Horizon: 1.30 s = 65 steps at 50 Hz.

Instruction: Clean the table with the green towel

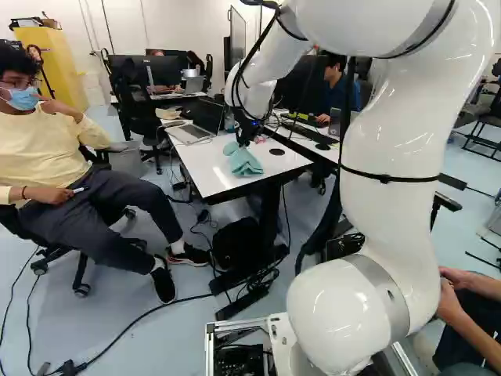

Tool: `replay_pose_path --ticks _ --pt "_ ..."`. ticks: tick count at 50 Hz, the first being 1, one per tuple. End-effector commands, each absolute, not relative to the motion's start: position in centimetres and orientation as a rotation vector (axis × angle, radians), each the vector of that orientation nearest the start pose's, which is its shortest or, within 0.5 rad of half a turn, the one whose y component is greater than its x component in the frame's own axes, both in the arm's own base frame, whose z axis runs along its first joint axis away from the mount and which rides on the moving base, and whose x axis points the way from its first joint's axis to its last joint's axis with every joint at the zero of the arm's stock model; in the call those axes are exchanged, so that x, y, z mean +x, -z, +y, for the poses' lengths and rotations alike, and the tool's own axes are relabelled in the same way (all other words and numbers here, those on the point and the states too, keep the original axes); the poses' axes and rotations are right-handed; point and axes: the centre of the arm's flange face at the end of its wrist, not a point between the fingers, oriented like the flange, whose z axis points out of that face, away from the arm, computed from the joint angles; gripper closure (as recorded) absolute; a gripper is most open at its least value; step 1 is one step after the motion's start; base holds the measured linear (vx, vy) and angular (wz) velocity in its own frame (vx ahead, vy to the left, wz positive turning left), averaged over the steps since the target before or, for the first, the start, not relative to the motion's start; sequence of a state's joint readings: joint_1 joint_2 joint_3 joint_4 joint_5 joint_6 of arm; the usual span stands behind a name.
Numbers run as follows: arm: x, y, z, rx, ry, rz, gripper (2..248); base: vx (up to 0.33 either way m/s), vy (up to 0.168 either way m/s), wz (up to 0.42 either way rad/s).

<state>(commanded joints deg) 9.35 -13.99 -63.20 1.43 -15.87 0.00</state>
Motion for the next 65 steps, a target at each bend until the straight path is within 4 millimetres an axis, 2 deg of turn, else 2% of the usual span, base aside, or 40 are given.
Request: replay_pose_path --ticks 27,45,65 --pt "50.4 -50.4 9.1 -2.933 0.845 -0.171 222 0.0 0.0 0.0" --pt "47.1 -50.5 7.9 -2.907 0.867 -0.082 222 0.0 0.0 0.0" --pt "46.4 -50.6 7.4 -2.889 0.885 -0.026 222 0.0 0.0 0.0"
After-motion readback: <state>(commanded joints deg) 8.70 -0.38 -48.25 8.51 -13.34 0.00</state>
